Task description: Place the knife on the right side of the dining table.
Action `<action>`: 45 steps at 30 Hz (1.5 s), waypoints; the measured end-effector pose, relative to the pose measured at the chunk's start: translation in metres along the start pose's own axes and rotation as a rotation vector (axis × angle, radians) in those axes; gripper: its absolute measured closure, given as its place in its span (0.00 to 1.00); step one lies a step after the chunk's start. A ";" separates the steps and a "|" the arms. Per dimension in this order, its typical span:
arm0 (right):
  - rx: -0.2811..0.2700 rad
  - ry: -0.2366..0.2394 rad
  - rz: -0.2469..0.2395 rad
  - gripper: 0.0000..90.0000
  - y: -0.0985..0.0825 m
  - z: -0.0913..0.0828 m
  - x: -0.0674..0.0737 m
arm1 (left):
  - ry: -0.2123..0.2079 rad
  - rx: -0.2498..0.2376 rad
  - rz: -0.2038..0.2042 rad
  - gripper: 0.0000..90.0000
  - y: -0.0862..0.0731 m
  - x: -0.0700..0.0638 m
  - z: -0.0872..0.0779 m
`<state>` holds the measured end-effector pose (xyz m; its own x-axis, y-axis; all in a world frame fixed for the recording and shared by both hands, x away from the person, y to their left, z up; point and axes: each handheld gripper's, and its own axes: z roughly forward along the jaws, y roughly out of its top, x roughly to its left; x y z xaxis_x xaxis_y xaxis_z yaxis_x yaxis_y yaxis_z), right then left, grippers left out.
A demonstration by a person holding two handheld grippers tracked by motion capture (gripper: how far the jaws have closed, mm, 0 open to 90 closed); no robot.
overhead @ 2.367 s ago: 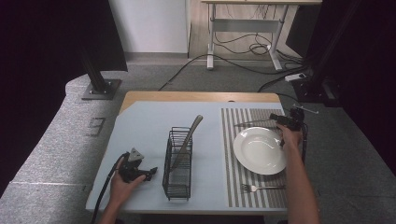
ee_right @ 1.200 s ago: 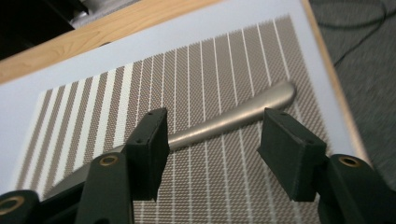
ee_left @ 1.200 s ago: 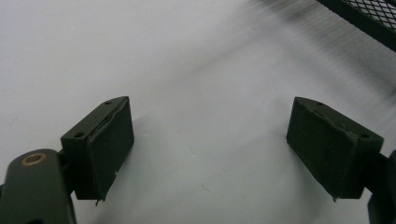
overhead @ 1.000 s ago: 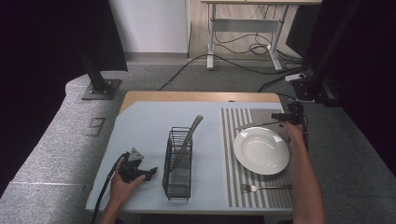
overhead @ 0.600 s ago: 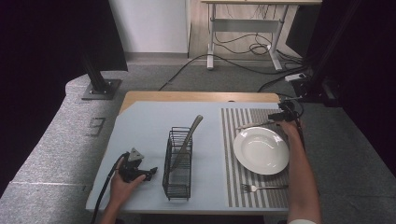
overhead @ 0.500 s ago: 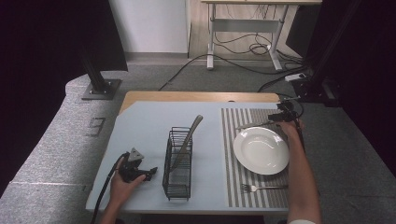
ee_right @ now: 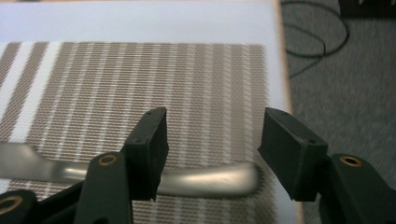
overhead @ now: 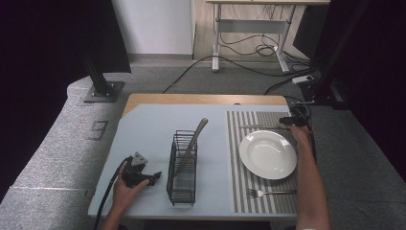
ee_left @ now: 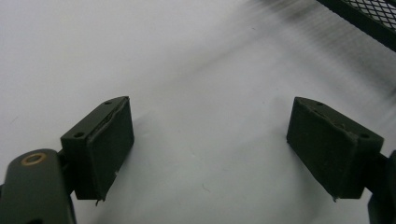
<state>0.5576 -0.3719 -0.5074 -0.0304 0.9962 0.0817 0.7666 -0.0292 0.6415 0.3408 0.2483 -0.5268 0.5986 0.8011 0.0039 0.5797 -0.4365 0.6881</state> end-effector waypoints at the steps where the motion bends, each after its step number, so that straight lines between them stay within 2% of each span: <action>1: 0.003 0.004 0.022 0.45 -0.001 -0.001 -0.005 | 0.000 0.001 0.001 0.16 0.000 0.000 0.000; 4: -0.012 0.056 0.078 0.46 -0.006 -0.005 -0.018 | 0.000 0.000 0.001 0.16 0.000 0.000 0.000; 8: -0.015 0.101 0.082 0.46 -0.012 -0.004 -0.021 | 0.000 0.000 0.001 0.16 0.000 0.000 0.000; 13: -0.024 0.147 0.089 0.46 -0.011 -0.001 -0.018 | -0.001 0.000 0.001 0.16 0.000 0.000 0.000; 15: -0.021 0.126 0.070 0.46 -0.011 0.000 -0.015 | -0.001 0.001 0.001 0.16 0.000 0.000 0.000; 19: -0.014 0.156 0.089 0.46 -0.013 -0.001 -0.012 | -0.001 0.000 0.001 0.16 0.000 0.000 0.000; 21: -0.028 0.149 0.086 0.46 -0.015 -0.003 -0.010 | 0.000 0.001 0.002 0.16 0.000 0.000 0.000; 23: -0.046 0.144 0.103 0.46 -0.017 -0.009 -0.010 | -0.001 0.001 0.001 0.16 0.000 0.000 0.000; 25: -0.080 0.167 0.114 0.46 -0.019 -0.019 -0.008 | -0.001 0.001 0.001 0.16 0.000 0.000 0.000; 29: -0.133 0.206 0.048 0.44 -0.025 -0.051 0.012 | -0.001 0.000 0.000 0.16 0.000 0.000 0.000; 30: -0.155 0.222 0.035 0.44 -0.027 -0.063 0.021 | -0.001 0.000 0.000 0.16 0.000 0.000 0.000; 37: -0.220 0.317 -0.092 0.43 -0.053 -0.112 0.072 | 0.000 0.001 0.002 0.16 0.000 0.000 0.000; 41: -0.247 0.364 -0.149 0.43 -0.072 -0.132 0.098 | 0.000 0.001 0.002 0.16 0.000 0.000 0.000; 45: -0.256 0.414 -0.192 0.42 -0.094 -0.142 0.120 | 0.000 0.001 0.002 0.16 0.000 0.000 0.000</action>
<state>0.3903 -0.2615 -0.4496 -0.4455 0.8713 0.2057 0.5423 0.0798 0.8364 0.3408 0.2483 -0.5266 0.5995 0.8004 0.0053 0.5790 -0.4382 0.6875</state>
